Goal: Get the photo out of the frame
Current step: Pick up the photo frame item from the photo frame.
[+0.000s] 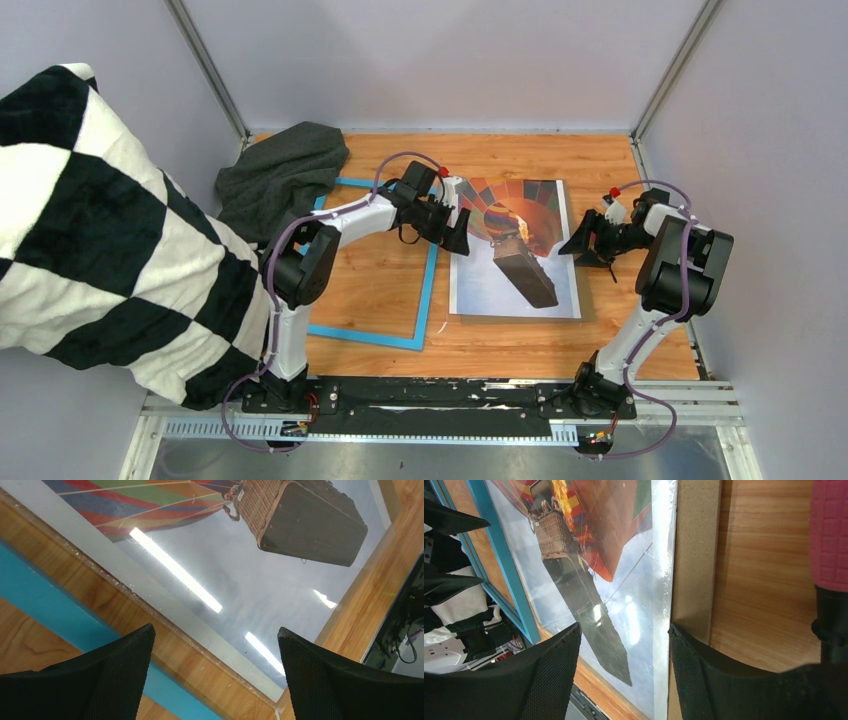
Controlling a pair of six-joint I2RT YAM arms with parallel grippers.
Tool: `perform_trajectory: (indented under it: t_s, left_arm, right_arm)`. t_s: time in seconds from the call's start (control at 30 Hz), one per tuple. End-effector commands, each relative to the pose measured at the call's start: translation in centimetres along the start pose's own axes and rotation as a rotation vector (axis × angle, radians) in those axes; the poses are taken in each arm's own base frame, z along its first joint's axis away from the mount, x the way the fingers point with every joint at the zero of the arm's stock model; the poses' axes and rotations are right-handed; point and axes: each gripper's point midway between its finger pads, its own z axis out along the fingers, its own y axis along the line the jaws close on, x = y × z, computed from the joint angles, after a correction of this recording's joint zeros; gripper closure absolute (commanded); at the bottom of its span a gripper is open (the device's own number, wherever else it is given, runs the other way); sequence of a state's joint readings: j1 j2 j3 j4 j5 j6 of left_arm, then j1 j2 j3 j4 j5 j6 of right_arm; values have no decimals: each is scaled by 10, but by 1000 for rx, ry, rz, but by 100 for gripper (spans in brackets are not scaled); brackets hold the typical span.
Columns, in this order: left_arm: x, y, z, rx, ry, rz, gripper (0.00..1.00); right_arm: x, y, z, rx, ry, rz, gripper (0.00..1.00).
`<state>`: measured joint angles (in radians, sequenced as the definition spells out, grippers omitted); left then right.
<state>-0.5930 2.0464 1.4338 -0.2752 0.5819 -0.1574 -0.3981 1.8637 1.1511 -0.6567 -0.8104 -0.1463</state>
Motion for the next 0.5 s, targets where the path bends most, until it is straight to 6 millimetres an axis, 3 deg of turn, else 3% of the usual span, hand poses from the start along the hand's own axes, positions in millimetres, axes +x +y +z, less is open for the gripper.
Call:
perform_trajectory:
  t_s: [0.0,0.17,0.47]
  left_arm:
    - [-6,6,-13,-93,-10,20,7]
    - [7,16,-4,-132,30,9,7]
    - [10,8,12,-136,65,33,7]
  right_arm:
    - [23,-33,10,108,71,44,32]
    - [22,-33,10,109,68,47,32]
    - [21,-32,10,105,63,46,32]
